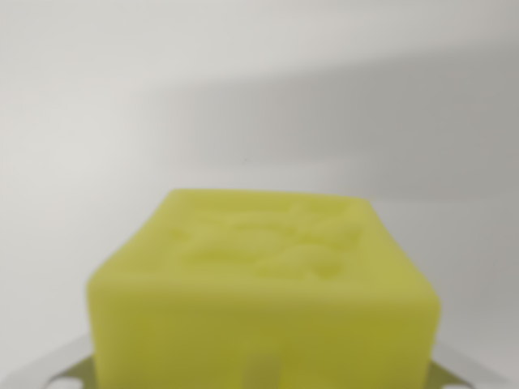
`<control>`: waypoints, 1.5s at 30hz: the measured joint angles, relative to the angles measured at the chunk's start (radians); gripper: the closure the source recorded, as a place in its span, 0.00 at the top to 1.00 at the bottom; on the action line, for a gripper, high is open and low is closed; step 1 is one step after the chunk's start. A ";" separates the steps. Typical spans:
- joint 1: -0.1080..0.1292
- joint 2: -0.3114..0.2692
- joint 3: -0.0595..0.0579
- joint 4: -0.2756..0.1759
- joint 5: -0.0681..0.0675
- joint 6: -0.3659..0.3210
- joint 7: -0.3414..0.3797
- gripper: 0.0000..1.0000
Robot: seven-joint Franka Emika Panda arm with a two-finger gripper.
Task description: Pick yellow cube
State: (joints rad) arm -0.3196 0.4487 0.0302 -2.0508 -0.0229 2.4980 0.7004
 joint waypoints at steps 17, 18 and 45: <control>0.001 -0.081 0.000 0.004 0.006 -0.086 -0.004 0.00; 0.001 -0.086 0.000 0.004 0.006 -0.091 -0.004 0.00; 0.001 -0.194 0.000 0.041 0.012 -0.237 -0.008 0.00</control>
State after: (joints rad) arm -0.3185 0.2542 0.0302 -2.0095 -0.0106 2.2612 0.6924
